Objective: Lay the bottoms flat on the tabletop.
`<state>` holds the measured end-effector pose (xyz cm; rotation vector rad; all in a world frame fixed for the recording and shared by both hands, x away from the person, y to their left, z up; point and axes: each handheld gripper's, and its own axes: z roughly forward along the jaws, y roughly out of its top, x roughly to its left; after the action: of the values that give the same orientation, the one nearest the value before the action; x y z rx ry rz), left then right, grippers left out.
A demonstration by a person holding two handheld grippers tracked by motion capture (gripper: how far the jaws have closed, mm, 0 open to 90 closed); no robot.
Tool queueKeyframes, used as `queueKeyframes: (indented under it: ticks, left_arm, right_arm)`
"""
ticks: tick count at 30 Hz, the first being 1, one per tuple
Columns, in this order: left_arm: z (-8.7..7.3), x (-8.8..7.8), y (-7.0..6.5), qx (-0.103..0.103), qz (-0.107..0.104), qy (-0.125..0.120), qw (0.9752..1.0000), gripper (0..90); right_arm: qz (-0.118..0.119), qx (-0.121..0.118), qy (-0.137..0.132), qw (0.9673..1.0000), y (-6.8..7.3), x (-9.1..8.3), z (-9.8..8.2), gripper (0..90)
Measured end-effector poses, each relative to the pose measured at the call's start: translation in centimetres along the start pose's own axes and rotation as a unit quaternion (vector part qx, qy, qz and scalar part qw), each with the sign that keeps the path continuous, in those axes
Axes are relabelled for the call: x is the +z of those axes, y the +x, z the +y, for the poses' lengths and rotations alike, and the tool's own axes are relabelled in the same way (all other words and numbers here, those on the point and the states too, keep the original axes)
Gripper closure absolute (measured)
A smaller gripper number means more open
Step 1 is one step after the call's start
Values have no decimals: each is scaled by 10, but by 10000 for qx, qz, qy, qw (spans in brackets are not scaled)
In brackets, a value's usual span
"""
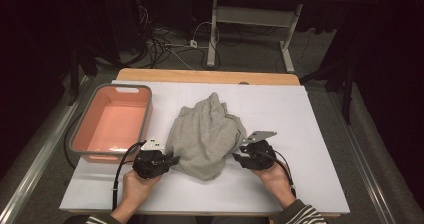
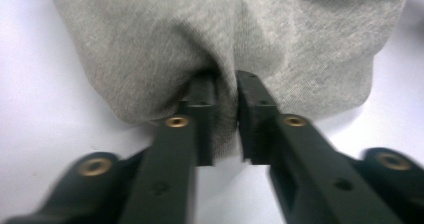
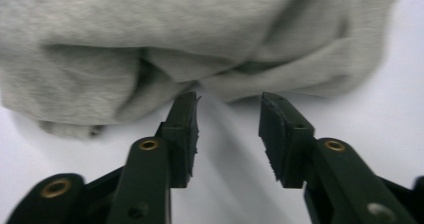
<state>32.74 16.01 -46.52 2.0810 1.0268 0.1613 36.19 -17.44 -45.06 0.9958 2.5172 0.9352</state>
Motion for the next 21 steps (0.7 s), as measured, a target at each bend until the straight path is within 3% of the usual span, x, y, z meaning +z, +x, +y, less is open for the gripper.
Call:
queueKeyframes:
  ticks: [2,5,9,11,13,16,18,19,21]
  left_arm:
    - [0,1,-1,1,28,-4,10000,609]
    - [0,0,-2,34,79,-50,10000,551]
    - [0,1,0,3,108,-1,9999,536]
    - [0,1,0,14,118,13,9999,529]
    - [-1,2,-1,33,145,31,9999,527]
    - [-1,3,-2,64,162,62,9998,526]
    - [-1,4,-2,65,159,75,9998,525]
    - [-1,4,-2,60,157,79,9998,524]
    - [-1,5,-1,64,161,94,9998,519]
  right_arm:
    - [52,46,119,9999,5,9,1,541]
    - [69,27,213,9997,7,21,3,532]
    - [277,-79,262,9992,13,25,7,775]
    - [357,-208,240,9989,15,26,6,851]
    - [394,-188,257,9987,18,25,6,899]
    - [389,-380,247,9982,25,23,4,900]
    - [353,-388,214,9984,27,19,2,896]
    - [297,-412,173,9986,26,18,2,852]
    - [199,-191,127,9995,23,17,1,752]
